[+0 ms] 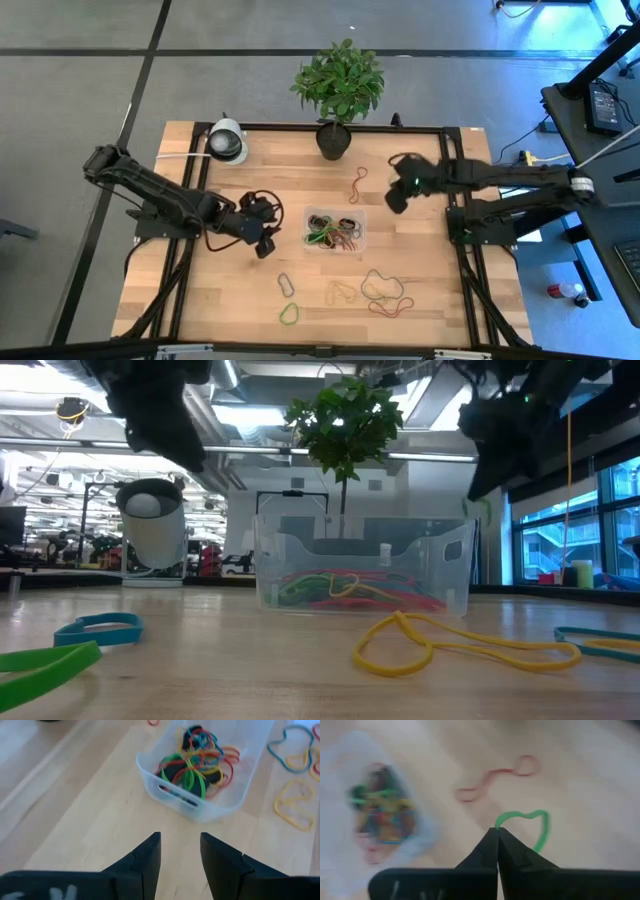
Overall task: Pick and place rubber bands into bin
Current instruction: Put the green rubber band into the bin
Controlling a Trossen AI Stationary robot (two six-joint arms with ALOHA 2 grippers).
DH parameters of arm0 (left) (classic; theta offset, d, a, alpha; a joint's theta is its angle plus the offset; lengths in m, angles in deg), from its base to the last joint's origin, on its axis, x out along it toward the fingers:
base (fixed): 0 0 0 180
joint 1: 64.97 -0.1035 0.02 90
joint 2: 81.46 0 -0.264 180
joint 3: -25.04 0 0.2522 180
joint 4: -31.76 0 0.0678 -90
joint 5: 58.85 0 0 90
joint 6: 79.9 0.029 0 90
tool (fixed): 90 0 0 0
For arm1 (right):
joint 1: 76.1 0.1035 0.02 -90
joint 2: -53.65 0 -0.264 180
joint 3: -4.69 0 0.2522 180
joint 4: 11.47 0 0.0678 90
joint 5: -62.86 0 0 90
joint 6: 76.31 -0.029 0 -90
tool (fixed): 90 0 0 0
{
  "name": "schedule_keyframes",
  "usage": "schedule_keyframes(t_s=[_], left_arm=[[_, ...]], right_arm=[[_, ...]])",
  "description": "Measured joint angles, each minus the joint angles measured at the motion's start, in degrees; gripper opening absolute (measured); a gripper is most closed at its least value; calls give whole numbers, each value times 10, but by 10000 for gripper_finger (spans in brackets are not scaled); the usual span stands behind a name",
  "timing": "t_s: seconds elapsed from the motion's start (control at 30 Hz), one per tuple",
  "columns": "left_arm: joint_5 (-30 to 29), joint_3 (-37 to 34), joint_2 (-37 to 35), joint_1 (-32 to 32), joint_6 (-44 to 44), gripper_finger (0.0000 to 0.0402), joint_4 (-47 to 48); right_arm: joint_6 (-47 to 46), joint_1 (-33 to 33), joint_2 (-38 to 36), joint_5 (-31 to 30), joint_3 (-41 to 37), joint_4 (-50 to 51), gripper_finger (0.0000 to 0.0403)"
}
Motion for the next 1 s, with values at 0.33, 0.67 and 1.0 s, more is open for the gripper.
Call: schedule_keyframes(t_s=[0.33, 0.67, 1.0], left_arm=[[4, 0, 0, 28, 0, 132, 14], [35, 0, 0, 38, 0, 132, 11], [64, 0, 1, 42, 41, 132, 11]], right_arm=[[-160, 177, 153, -40, 8, -170, 0], [-168, 211, 316, -41, 126, -152, 1], [-203, 211, 361, -37, 156, -141, 31]])
